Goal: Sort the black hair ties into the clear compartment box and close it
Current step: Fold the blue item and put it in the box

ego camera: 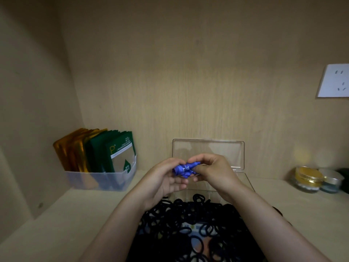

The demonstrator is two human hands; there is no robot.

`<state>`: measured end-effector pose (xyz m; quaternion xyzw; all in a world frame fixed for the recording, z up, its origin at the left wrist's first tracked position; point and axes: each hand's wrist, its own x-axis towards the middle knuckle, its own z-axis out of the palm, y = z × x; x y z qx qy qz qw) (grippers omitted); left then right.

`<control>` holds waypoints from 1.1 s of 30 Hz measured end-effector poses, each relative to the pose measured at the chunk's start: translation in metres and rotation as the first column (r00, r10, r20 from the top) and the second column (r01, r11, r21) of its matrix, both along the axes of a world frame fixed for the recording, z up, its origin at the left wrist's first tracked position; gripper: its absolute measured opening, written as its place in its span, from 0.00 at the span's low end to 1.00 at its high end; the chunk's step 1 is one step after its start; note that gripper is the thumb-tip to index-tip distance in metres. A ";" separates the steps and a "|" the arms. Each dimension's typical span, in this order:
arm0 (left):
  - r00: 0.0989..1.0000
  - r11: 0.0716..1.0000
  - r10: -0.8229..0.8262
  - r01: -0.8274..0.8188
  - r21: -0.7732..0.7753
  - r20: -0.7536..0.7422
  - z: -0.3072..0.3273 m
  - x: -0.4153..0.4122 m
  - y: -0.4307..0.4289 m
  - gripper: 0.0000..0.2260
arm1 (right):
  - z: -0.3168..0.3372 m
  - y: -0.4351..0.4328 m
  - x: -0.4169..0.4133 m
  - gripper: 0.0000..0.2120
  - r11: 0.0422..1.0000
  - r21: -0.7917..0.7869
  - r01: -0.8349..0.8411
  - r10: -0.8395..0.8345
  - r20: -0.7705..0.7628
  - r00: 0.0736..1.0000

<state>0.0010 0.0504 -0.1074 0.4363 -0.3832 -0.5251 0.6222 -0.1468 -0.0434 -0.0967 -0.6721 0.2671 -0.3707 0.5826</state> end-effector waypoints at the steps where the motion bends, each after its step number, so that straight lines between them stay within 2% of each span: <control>1: 0.999 1.000 0.028 -0.029 0.008 0.043 -0.001 0.001 -0.001 0.05 | -0.001 0.001 0.002 0.12 1.000 0.003 -0.002 0.002 0.009 1.000; 3: 0.993 0.997 0.073 -0.073 -0.003 0.089 -0.004 0.005 -0.002 0.04 | -0.003 0.004 0.006 0.13 0.999 0.052 -0.014 0.011 0.056 0.998; 5: 0.989 0.994 0.104 -0.101 -0.036 0.101 -0.007 0.009 -0.002 0.07 | -0.005 0.005 0.009 0.11 0.980 0.185 -0.074 0.056 0.099 0.994; 8: 0.978 0.988 0.148 -0.138 -0.074 0.149 -0.011 0.014 0.001 0.12 | -0.005 0.010 0.012 0.11 0.931 0.333 -0.150 0.134 0.069 0.989; 11: 0.949 0.983 0.182 -0.165 -0.084 0.258 -0.015 0.014 0.002 0.10 | -0.010 0.013 0.019 0.10 0.962 0.263 -0.070 0.076 -0.013 0.997; 15: 0.912 0.972 0.234 -0.216 -0.090 0.336 -0.016 0.015 -0.001 0.02 | -0.011 0.016 0.026 0.07 0.972 0.236 0.005 -0.002 -0.015 1.000; 19: 0.861 0.946 0.319 -0.311 -0.086 0.396 -0.017 0.025 -0.005 0.06 | -0.005 0.015 0.035 0.03 0.993 0.105 0.050 -0.037 -0.123 0.992; 22: 0.723 0.849 0.520 -0.496 -0.182 0.455 -0.020 0.033 -0.008 0.05 | 0.004 0.013 0.046 0.03 0.998 -0.030 0.063 -0.068 -0.211 0.975; 24: 0.630 0.797 0.595 -0.545 -0.260 0.499 -0.019 0.039 -0.008 0.04 | 0.011 0.010 0.054 0.05 0.993 -0.088 0.084 -0.104 -0.253 0.962; 26: 0.618 0.824 0.555 -0.500 -0.266 0.557 -0.020 0.042 -0.008 0.04 | 0.017 0.004 0.060 0.04 0.986 -0.112 0.123 -0.150 -0.280 0.948; 28: 0.645 0.862 0.490 -0.457 -0.217 0.587 -0.025 0.045 -0.010 0.08 | 0.021 -0.005 0.064 0.03 0.973 -0.159 0.167 -0.213 -0.338 0.917; 30: 0.648 0.888 0.428 -0.432 -0.159 0.630 -0.033 0.047 -0.012 0.11 | 0.022 -0.013 0.068 0.04 0.962 -0.220 0.161 -0.250 -0.476 0.843; 33: 0.620 0.907 0.364 -0.404 -0.116 0.695 -0.043 0.049 -0.014 0.10 | 0.020 -0.015 0.076 0.11 0.966 -0.247 0.076 -0.228 -0.676 0.700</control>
